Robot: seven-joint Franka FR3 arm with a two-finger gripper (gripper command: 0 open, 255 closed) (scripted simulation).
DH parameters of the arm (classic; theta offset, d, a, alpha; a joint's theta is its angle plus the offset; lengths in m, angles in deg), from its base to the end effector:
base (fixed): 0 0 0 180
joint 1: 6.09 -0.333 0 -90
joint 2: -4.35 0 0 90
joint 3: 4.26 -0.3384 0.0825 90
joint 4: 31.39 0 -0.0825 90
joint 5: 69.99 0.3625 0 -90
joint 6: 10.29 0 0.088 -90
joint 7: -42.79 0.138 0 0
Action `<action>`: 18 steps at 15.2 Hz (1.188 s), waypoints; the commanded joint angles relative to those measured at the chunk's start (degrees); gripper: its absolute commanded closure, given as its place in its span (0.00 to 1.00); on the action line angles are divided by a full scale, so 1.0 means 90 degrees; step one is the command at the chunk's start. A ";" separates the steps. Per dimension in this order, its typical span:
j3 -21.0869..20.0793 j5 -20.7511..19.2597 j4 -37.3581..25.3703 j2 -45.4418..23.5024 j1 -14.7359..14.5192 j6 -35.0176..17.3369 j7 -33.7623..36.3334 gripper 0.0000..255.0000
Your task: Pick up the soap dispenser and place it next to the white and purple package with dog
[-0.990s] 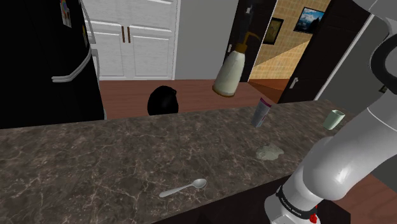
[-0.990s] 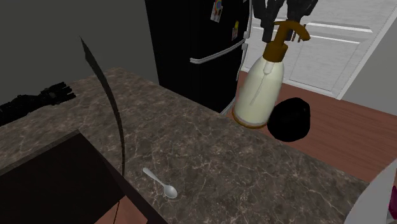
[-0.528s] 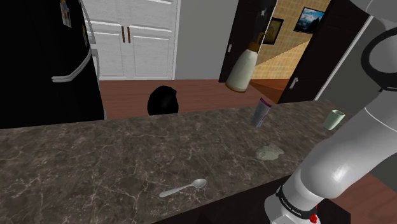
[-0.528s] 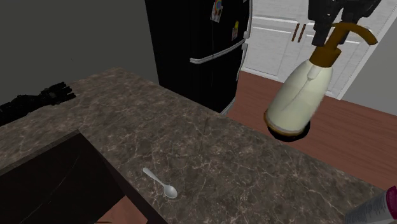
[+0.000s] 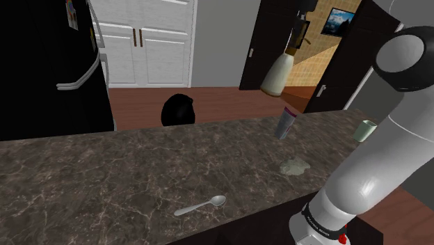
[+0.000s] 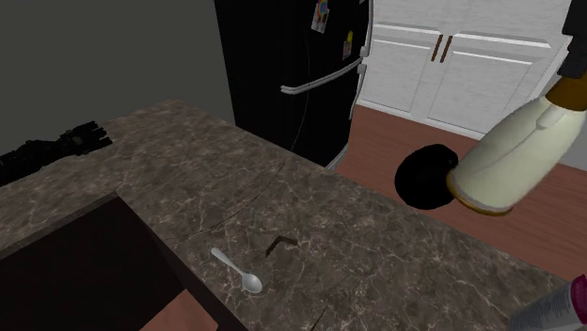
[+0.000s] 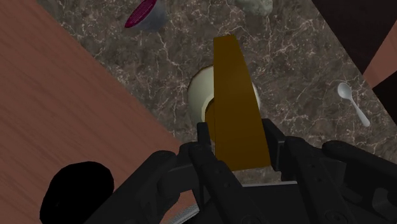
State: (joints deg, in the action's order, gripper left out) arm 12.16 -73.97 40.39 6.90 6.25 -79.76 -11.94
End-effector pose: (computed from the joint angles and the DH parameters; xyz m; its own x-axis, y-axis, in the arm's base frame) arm 0.4010 -0.2385 0.7421 0.9089 0.4151 -0.0411 0.4164 -0.9086 0.0326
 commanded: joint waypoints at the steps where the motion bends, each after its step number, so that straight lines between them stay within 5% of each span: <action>1: 0.0204 0.0056 -0.0194 -0.0201 0.0177 -0.0021 -0.0377 1.00; 6: 0.0713 0.0404 -0.1195 -0.1032 0.0751 0.0159 -0.1322 1.00; 18: 0.0551 0.0050 0.1051 -0.0127 0.0546 -0.1235 -0.1024 1.00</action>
State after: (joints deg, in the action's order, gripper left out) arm 17.22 -73.29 48.14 5.09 11.25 -89.72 -21.37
